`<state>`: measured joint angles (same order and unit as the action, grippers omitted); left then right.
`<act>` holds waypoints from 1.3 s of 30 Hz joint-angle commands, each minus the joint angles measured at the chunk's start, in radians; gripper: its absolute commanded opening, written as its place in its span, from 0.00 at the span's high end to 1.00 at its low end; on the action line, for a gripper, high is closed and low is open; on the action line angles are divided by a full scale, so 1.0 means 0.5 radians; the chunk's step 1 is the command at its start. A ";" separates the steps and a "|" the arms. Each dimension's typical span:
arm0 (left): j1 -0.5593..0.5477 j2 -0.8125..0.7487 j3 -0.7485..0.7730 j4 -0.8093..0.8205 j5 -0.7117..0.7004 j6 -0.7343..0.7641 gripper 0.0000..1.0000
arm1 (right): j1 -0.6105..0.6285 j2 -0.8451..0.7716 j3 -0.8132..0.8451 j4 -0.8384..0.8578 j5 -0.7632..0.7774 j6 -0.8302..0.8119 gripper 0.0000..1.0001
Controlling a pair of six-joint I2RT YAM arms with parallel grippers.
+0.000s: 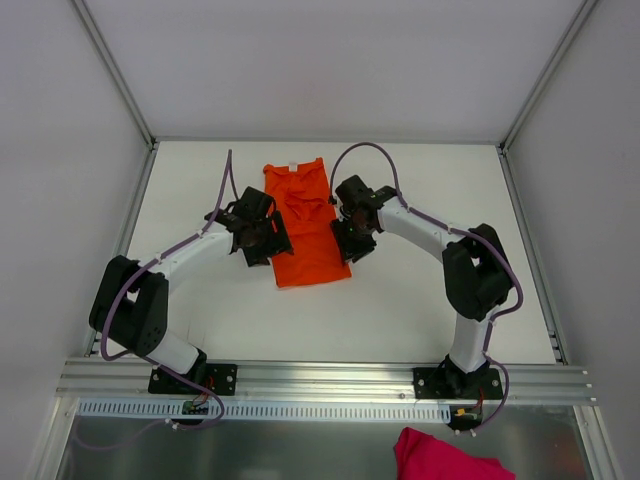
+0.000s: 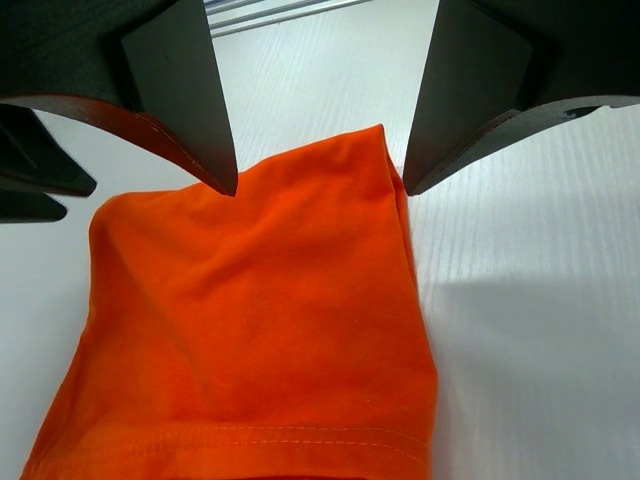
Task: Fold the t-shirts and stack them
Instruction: Grab one side of the 2/3 rectangular tshirt with both arms
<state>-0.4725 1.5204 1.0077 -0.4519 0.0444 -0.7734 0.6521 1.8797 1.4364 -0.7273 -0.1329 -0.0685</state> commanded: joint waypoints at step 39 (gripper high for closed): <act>-0.031 0.021 -0.346 0.161 0.399 -0.088 0.36 | 0.009 -0.096 -0.060 0.007 0.119 0.143 0.64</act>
<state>-0.4789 1.5303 0.8551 -0.3916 0.2123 -0.8074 0.6552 1.9347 1.3903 -0.6628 -0.1337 -0.0006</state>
